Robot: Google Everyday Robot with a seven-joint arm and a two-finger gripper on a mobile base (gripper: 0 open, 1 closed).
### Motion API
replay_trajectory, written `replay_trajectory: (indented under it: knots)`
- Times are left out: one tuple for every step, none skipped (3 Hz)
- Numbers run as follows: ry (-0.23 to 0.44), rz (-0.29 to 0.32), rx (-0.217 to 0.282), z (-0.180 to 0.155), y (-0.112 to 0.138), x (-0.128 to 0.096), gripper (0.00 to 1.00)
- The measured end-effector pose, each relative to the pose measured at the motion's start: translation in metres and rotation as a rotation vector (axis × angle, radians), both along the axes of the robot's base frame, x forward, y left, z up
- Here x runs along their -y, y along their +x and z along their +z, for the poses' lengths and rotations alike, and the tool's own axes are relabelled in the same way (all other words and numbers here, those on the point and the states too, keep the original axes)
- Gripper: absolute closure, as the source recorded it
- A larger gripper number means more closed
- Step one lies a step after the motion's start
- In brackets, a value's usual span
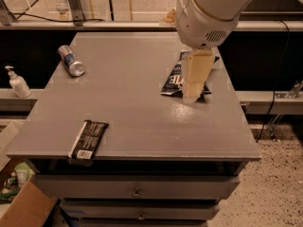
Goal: Place redbull can upright
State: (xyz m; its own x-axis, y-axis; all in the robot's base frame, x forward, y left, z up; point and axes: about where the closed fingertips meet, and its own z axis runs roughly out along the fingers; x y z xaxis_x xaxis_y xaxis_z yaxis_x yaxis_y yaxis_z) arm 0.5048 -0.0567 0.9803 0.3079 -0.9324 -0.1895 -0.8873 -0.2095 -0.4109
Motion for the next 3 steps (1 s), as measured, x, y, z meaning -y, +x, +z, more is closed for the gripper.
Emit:
replay_trajectory:
  knots:
    - [-0.016,0.046,-0.002,-0.001,0.002,-0.009,0.0]
    - [-0.102,0.196,0.004,-0.021,0.011,-0.041,0.0]
    - [-0.22,0.396,0.029,-0.052,0.036,-0.08,0.0]
